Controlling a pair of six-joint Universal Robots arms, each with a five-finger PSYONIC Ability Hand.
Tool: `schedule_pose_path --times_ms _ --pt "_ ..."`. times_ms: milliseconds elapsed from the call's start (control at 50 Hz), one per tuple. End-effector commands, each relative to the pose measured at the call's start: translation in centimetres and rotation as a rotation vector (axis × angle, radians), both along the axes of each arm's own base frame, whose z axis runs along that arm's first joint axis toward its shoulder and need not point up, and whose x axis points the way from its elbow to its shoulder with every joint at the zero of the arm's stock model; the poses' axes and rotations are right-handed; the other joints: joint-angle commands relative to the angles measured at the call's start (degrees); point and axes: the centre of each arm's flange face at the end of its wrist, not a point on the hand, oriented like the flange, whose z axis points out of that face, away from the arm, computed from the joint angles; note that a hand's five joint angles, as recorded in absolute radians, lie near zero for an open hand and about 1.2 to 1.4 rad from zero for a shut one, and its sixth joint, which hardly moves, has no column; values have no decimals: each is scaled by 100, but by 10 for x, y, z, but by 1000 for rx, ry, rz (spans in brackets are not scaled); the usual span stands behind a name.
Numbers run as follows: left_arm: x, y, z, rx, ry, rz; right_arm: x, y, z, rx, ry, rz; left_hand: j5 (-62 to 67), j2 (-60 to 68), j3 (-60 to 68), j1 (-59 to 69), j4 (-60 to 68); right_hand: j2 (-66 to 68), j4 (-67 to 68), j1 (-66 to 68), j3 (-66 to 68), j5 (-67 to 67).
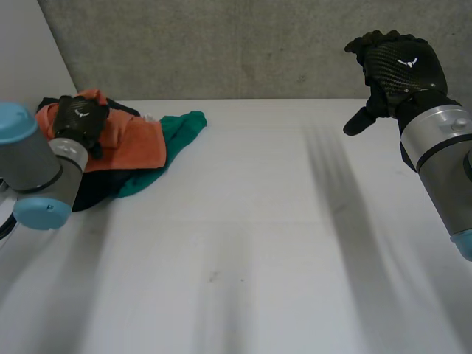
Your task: Fold the laundry.
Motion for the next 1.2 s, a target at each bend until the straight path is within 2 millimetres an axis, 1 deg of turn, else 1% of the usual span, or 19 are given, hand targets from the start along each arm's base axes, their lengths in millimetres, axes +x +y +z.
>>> schedule_pose_path --times_ms 20,80,100,160,180,260,380,440,520,560,660,700,720,740,860,940,1020,1080,1200 --pt "17 -14 -5 -58 9 46 0 0 -2 -9 34 -5 4935 4889 4898 4690 4933 -273 -346 -154 -225 -361" --pt "12 -5 20 -97 47 31 0 -1 -3 -8 39 -6 4935 4889 4898 4690 4933 -273 -346 -154 -225 -361" --pt "5 7 40 -125 97 6 0 -2 -2 -10 40 -7 4935 4889 4898 4690 4933 -273 -346 -154 -225 -361" --pt "-14 31 69 -159 196 -61 0 -3 1 -22 35 -9 4935 4889 4898 4690 4933 -273 -346 -154 -225 -361" --pt "-28 47 86 -178 264 -114 -1 -3 3 -27 33 -11 4935 4889 4898 4690 4933 -273 -346 -154 -225 -361" --pt "-56 89 122 -184 440 -240 -4 -6 9 -43 27 -22 4935 4889 4898 4690 4933 -273 -346 -154 -225 -361" --pt "-85 134 138 -83 589 -376 -5 -3 18 -68 16 -24 4935 4889 4898 4690 4933 -273 -346 -154 -225 -361" --pt "-105 157 134 13 648 -473 -6 -2 21 -75 13 -25 4935 4889 4898 4690 4933 -273 -346 -154 -225 -361" --pt "-152 214 125 203 763 -726 -12 -8 25 -88 9 -47 4935 4889 4898 4690 4933 -273 -346 -154 -225 -361" --pt "-162 227 117 273 793 -772 -14 -9 25 -90 9 -53 4935 4889 4898 4690 4933 -273 -346 -154 -225 -361" --pt "-182 225 67 462 838 -749 -14 -10 26 -93 9 -55 4771 4725 4733 4526 4769 -273 -346 -154 -225 -361" --pt "-185 226 62 483 834 -753 -14 -10 26 -91 13 -56 1440 1394 1403 1195 1438 -273 -346 -154 -225 -361" --pt "-188 229 62 483 825 -763 -14 -10 26 -91 16 -58 -1842 -1888 -1880 -2087 -1844 -273 -346 -154 -225 -361" --pt "-189 230 63 481 821 -767 -14 -10 25 -90 22 -57 -2065 -2111 -2102 -2310 -2067 -273 -346 -154 -225 -361" --pt "-182 228 72 442 804 -766 -13 -10 22 -98 88 -67 -1926 -1972 -1963 -2171 -1928 -273 -346 -154 -225 -361" --pt "-151 209 94 329 766 -701 -11 -8 19 -93 159 -67 -1859 -1905 -1896 -2103 -1861 -273 -346 -154 -225 -361" --pt "-129 197 100 232 665 -643 -11 -5 7 -37 262 -61 -1808 -1854 -1845 -2053 -1810 -273 -346 -154 -225 -361" --pt "-122 194 97 193 581 -621 -11 1 -9 47 366 -34 -1791 -1837 -1829 -2036 -1793 -273 -346 -154 -225 -361" --pt "-115 179 67 158 322 -562 -13 15 -38 210 512 37 -1707 -1753 -1744 -1952 -1709 -273 -346 -154 -225 -361"
